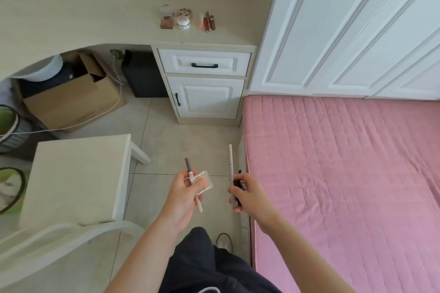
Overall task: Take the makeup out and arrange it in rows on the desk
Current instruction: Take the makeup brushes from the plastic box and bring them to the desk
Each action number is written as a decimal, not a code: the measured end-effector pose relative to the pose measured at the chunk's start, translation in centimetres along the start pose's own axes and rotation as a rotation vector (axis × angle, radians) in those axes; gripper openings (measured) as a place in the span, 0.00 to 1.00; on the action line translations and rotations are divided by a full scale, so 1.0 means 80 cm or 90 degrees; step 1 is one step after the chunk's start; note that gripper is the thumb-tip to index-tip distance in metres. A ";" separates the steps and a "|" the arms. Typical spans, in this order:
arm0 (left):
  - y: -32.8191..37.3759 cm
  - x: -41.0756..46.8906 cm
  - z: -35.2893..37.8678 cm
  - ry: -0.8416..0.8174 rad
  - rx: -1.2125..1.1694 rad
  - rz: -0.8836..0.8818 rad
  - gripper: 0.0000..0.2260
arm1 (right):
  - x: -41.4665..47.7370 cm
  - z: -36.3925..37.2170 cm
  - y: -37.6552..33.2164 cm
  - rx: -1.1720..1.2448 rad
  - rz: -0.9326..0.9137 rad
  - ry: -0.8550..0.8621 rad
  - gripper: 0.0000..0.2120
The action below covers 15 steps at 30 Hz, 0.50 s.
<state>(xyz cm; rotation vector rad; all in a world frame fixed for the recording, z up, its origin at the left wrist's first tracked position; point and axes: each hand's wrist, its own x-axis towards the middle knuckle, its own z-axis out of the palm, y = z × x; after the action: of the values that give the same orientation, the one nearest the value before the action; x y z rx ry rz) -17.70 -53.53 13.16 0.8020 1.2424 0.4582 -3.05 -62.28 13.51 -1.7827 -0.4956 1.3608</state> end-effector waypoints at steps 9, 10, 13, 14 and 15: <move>0.084 0.100 0.013 0.041 -0.011 0.005 0.11 | 0.111 -0.005 -0.065 -0.004 0.023 0.015 0.12; 0.098 0.115 0.013 0.041 0.000 0.008 0.11 | 0.127 -0.004 -0.077 -0.005 0.016 0.022 0.12; 0.146 0.161 0.010 0.020 0.004 0.006 0.08 | 0.177 0.001 -0.121 -0.003 0.008 0.048 0.11; 0.162 0.175 0.007 0.014 0.008 0.002 0.08 | 0.192 0.004 -0.135 -0.005 0.005 0.056 0.11; 0.177 0.189 0.005 0.010 0.015 0.000 0.07 | 0.206 0.007 -0.150 -0.007 0.002 0.062 0.11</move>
<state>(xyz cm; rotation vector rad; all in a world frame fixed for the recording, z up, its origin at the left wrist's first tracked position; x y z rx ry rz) -11.47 -33.76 13.93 0.8200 1.2639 0.4519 3.99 -43.13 13.00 -1.8488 -0.4487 1.2689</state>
